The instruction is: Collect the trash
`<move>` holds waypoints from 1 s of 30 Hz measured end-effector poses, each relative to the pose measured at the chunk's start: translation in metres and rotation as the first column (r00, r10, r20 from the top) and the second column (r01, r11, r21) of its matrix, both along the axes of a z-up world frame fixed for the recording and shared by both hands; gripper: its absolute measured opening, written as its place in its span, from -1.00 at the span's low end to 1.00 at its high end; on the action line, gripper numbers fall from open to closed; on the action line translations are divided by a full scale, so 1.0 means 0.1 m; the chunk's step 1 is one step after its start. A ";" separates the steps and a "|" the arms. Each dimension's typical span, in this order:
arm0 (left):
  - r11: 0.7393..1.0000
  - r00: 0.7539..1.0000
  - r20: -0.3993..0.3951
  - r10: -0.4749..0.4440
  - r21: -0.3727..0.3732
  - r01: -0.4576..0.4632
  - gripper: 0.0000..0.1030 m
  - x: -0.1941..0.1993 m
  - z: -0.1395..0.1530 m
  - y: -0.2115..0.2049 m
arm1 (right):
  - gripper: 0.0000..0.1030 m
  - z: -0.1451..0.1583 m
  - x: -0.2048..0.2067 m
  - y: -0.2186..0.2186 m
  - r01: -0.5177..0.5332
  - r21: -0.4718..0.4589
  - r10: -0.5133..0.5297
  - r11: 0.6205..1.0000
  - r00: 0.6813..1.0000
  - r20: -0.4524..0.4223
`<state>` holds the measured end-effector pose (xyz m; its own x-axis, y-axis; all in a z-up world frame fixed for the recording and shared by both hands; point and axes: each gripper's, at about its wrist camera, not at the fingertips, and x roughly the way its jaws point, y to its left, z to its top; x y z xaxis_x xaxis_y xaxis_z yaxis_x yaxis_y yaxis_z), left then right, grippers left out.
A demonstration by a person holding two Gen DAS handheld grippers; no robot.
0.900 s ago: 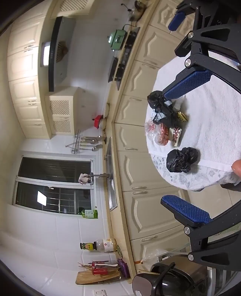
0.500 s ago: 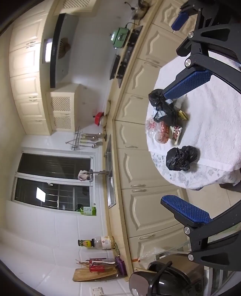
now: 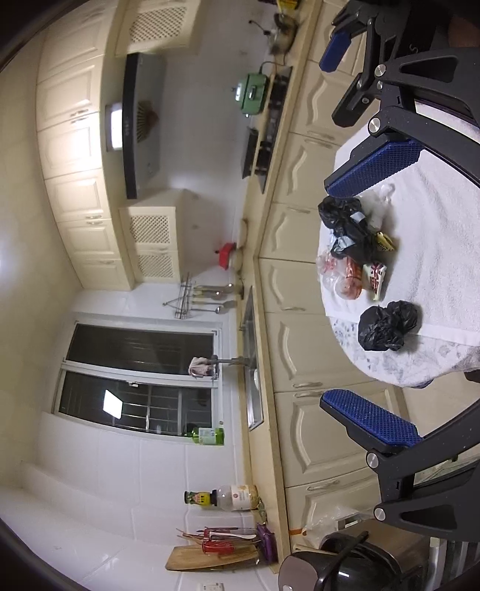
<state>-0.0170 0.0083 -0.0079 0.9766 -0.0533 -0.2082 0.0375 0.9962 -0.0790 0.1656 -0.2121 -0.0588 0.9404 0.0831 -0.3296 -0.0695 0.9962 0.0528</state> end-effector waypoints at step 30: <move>0.998 0.995 -0.090 0.050 0.027 -0.048 0.99 0.88 -0.06 0.00 | 1.00 -0.16 0.72 -0.04 -0.074 0.033 0.078 0.997 0.986 -0.146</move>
